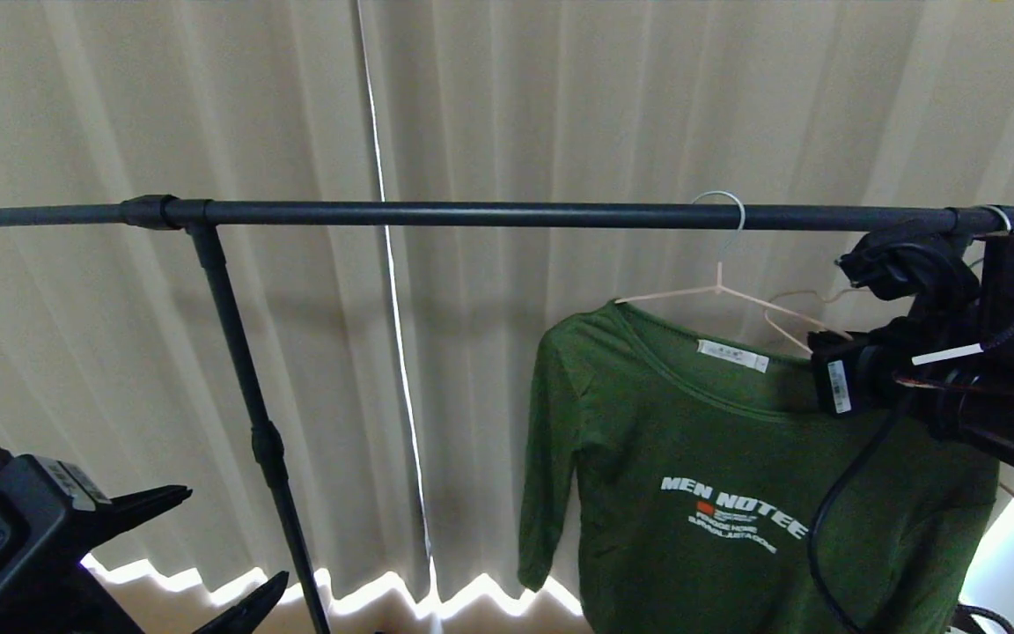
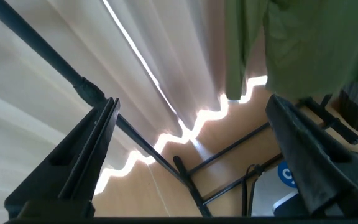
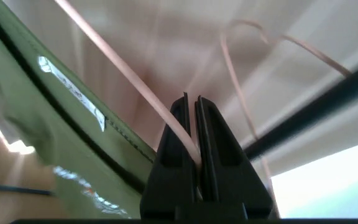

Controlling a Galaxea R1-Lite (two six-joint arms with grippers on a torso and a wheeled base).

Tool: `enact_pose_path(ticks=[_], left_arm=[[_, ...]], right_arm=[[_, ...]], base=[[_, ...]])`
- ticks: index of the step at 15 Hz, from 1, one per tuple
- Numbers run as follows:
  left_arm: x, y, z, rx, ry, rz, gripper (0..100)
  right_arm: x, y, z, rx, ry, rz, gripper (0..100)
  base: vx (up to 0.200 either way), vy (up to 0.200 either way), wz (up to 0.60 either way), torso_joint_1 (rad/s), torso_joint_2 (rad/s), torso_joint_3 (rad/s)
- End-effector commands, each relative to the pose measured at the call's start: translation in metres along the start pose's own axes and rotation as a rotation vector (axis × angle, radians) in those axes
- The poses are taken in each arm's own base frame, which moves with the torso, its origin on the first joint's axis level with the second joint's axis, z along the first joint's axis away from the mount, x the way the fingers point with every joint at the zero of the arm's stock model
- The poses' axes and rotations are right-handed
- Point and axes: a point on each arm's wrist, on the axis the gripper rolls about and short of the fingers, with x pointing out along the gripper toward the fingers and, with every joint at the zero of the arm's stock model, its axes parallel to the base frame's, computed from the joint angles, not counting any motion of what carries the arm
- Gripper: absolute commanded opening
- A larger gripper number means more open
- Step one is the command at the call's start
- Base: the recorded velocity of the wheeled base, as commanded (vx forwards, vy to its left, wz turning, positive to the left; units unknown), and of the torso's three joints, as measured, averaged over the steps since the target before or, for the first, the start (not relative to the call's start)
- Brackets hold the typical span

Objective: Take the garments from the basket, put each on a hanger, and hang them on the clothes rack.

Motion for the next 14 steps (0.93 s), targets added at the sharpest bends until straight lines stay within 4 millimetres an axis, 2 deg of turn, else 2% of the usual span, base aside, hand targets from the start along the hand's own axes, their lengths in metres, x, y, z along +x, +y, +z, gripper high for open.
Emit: enact_pose_path(ticks=[1,3,6,7,11,14], left_arm=[[0.000,0.000,0.000,0.000,0.001,0.000,100],[0.000,0.000,0.000,0.002,0.001,0.000,100],[0.000,0.000,0.000,0.000,-0.002,0.001,100],[0.000,0.000,0.000,0.001,-0.002,0.001,100],[-0.002,0.001,0.001,-0.003,-0.013,0.006,100],[-0.002,0.001,0.001,-0.003,-0.014,0.006,100]], right_arm=[[0.005,0.012,-0.003,-0.024,0.019,0.024,0],[0.009,0.016,-0.005,-0.033,0.030,0.029,0],[0.004,0.019,-0.004,-0.037,0.019,0.046,0],[0.002,0.019,-0.004,-0.034,0.015,0.049,100],[-0.012,0.012,-0.009,-0.006,-0.014,0.063,100],[-0.017,0.011,-0.015,0.038,-0.106,0.121,100]], base=[[0.000,0.000,0.00,0.000,0.00,0.000],[0.000,0.000,0.00,0.000,0.00,0.000],[0.000,0.000,0.00,0.000,0.00,0.000],[0.000,0.000,0.00,0.000,0.00,0.000],[0.000,0.000,0.00,0.000,0.00,0.000],[0.000,0.000,0.00,0.000,0.00,0.000]])
